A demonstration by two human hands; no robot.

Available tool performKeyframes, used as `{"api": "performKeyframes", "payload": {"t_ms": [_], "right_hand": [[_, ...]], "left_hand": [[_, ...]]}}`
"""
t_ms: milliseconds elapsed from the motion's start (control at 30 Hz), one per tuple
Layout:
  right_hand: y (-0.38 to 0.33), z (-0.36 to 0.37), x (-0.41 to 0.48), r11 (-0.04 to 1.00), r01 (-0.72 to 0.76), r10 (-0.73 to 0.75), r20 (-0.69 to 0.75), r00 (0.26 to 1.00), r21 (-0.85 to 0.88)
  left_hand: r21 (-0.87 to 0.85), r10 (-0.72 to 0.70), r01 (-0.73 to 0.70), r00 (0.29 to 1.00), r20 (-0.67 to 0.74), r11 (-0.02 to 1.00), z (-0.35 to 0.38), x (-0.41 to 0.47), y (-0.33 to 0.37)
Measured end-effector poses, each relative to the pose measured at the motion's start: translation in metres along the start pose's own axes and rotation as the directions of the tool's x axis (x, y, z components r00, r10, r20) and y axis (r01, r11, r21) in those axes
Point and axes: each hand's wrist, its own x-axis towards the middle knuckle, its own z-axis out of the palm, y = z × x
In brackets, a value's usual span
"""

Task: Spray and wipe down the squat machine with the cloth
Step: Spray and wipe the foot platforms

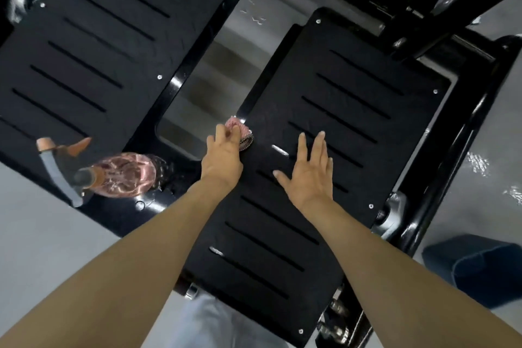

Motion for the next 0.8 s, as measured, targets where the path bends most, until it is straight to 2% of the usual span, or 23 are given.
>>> {"api": "performKeyframes", "payload": {"t_ms": [133, 333, 567, 800], "right_hand": [[0.010, -0.021, 0.037, 0.994, -0.062, 0.068, -0.068, 0.995, 0.085], [0.015, -0.021, 0.042, 0.970, -0.177, 0.185, -0.034, 0.982, 0.165], [0.018, -0.012, 0.032, 0.970, -0.162, 0.178, -0.081, 0.981, 0.181], [0.010, -0.006, 0.028, 0.977, -0.129, 0.144, -0.077, 0.987, 0.171]], "left_hand": [[0.002, 0.068, -0.068, 0.997, -0.030, 0.998, -0.009, 0.036, 0.028], [0.041, 0.136, -0.135, 0.990, -0.027, 0.990, -0.030, 0.090, 0.070], [0.065, 0.154, -0.155, 0.988, 0.016, 0.986, -0.055, 0.151, 0.122], [0.015, 0.221, -0.222, 0.973, 0.065, 0.975, -0.080, 0.203, 0.159]]}}
